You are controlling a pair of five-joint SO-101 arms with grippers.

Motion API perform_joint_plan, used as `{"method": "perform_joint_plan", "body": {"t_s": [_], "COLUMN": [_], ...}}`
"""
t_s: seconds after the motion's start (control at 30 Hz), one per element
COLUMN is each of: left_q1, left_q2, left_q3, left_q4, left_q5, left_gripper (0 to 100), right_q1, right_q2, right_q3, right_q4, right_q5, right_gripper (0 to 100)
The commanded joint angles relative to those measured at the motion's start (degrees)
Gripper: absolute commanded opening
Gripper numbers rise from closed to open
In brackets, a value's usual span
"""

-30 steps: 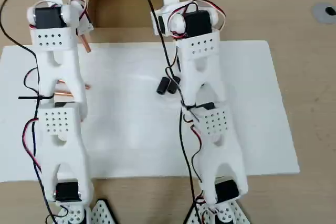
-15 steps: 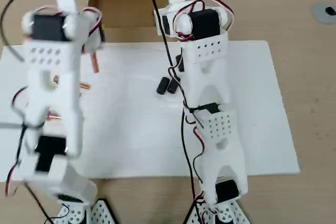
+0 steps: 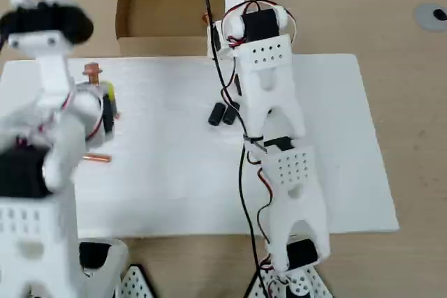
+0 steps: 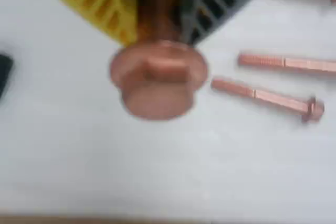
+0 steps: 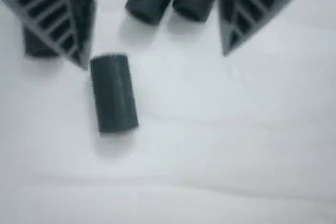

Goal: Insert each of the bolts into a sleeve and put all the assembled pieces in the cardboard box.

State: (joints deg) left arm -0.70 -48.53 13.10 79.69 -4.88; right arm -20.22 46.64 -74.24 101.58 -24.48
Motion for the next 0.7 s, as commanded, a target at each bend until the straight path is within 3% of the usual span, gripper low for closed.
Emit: {"method": "perform_joint_plan", "body": {"t_s": [0.0, 0.27, 0.67], "left_q1": [-0.7, -0.7, -0.7], "left_q2": [-12.4, -23.6, -23.6], "left_q3": [11.5, 22.1, 22.4], "left_q4": [-7.6, -12.8, -12.6], "left_q5": [-0.5, -0.5, -0.4], "left_gripper": [1, 1, 1], "right_q1": [1.4, 2.7, 5.1], "right_q2": [-7.3, -3.9, 6.1], "right_q3": [5.1, 17.7, 9.5], "right_q4": [0.9, -1.7, -3.3], "right_q5": [-1.6, -0.1, 12.1], "right_gripper": [20.0, 20.0, 20.0]}}
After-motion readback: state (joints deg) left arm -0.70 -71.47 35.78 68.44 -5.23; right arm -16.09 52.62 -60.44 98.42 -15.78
